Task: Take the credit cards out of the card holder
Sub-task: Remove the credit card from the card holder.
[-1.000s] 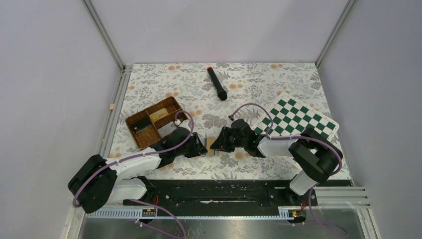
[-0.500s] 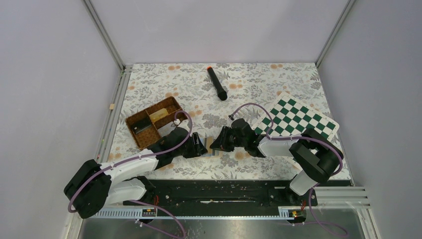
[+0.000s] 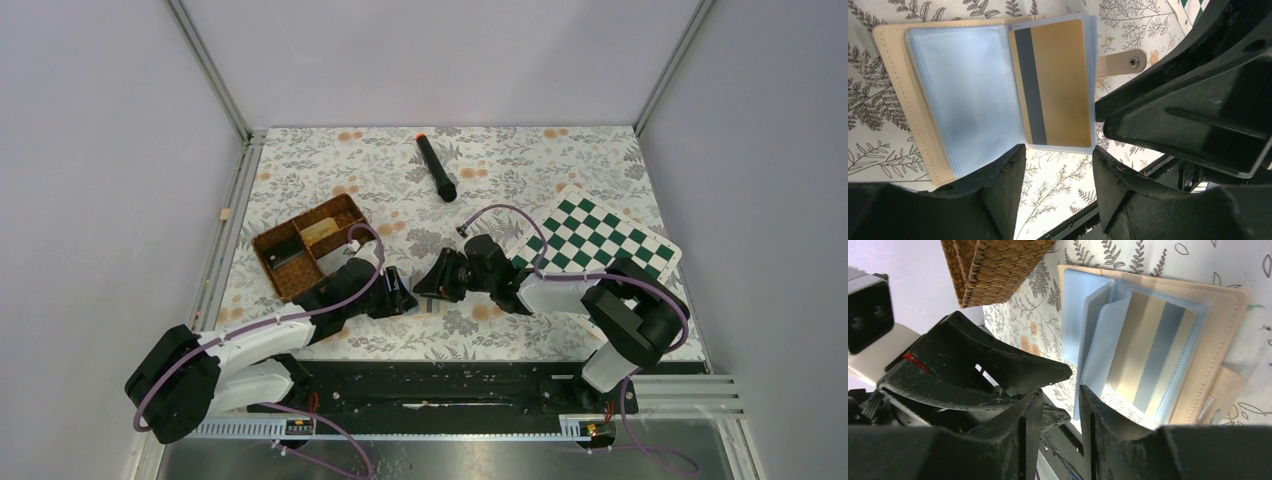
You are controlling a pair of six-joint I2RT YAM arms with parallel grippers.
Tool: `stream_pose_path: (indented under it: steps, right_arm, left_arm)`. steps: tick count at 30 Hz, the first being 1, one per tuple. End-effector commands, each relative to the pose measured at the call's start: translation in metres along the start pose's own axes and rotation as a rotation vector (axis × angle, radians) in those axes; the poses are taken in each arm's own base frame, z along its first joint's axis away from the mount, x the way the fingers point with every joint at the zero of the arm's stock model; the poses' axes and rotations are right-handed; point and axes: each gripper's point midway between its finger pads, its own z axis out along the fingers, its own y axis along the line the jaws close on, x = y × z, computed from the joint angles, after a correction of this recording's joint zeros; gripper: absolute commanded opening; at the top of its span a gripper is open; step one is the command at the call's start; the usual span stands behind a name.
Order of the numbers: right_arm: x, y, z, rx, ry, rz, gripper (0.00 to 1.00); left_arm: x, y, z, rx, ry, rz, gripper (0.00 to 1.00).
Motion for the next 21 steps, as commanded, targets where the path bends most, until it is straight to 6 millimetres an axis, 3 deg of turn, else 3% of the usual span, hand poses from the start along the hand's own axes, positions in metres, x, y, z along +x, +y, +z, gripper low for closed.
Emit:
stream_pose_path:
  steps: [1, 18, 21]
  right_arm:
    - [-0.01, 0.027, 0.003, -0.079, -0.012, -0.014, 0.41]
    - [-0.009, 0.017, 0.015, -0.05, -0.002, 0.008, 0.43]
    - [-0.009, 0.017, 0.017, -0.049, 0.002, 0.009, 0.38]
  left_arm:
    - [-0.01, -0.012, -0.003, 0.048, -0.048, -0.025, 0.52]
    - [-0.015, -0.005, -0.007, 0.006, -0.073, -0.015, 0.51]
    - [-0.015, -0.005, -0.006, 0.007, -0.073, -0.013, 0.51]
